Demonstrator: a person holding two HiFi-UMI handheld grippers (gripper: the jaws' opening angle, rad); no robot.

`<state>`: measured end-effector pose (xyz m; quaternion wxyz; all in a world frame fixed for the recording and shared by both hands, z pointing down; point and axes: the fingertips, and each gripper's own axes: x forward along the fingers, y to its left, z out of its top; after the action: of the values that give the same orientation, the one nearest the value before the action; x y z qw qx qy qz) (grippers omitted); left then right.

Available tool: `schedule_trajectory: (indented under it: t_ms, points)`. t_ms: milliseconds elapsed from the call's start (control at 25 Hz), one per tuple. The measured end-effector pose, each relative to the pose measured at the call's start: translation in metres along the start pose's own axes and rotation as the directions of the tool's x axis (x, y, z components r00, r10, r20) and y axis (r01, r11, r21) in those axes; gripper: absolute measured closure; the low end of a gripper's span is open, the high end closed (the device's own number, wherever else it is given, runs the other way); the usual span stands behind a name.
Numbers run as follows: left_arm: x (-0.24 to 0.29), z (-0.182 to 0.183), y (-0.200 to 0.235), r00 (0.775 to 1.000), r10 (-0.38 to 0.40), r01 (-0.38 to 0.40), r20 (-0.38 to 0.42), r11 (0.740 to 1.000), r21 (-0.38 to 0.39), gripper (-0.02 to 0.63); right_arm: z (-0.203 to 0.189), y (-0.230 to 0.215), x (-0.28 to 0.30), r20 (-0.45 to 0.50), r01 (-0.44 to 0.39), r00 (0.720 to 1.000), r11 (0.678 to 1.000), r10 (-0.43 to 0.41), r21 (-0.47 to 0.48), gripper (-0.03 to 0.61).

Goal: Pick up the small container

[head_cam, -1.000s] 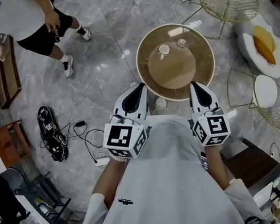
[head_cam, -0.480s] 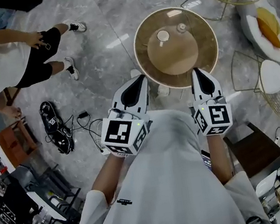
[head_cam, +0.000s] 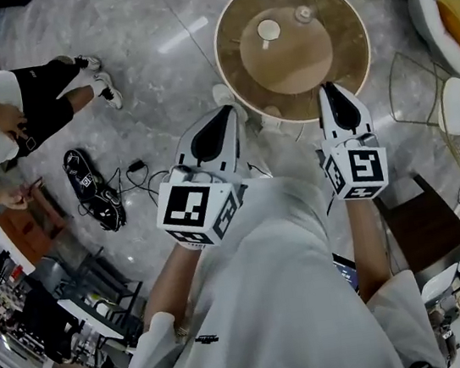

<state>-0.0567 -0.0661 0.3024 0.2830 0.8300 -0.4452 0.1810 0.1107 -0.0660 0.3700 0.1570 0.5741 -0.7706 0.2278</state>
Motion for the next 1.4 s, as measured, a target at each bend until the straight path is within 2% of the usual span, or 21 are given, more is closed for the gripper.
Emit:
schedule_trajectory:
  t_ms: [160, 360, 800, 1400]
  points:
    - [0.022, -0.012, 0.013, 0.999, 0.001, -0.002, -0.05, 1.0, -0.017, 0.595, -0.02, -0.016, 0.025, -0.028, 0.026, 0.999, 1.0, -0.025, 0.017, 0.508]
    - [0.052, -0.025, 0.027, 0.995, -0.012, 0.009, -0.104, 0.999, -0.031, 0.595, -0.042, -0.035, 0.061, -0.058, 0.058, 0.997, 0.998, -0.057, 0.018, 0.444]
    - [0.116, -0.059, 0.049, 0.977, -0.049, 0.04, -0.207, 0.998, -0.048, 0.595, -0.089, -0.07, 0.139, -0.1, 0.098, 0.99, 0.995, -0.097, 0.005, 0.379]
    - [0.18, -0.113, 0.078, 0.954, -0.082, 0.06, -0.289, 0.995, -0.082, 0.595, -0.155, -0.119, 0.217, -0.159, 0.177, 0.973, 0.983, -0.168, 0.045, 0.302]
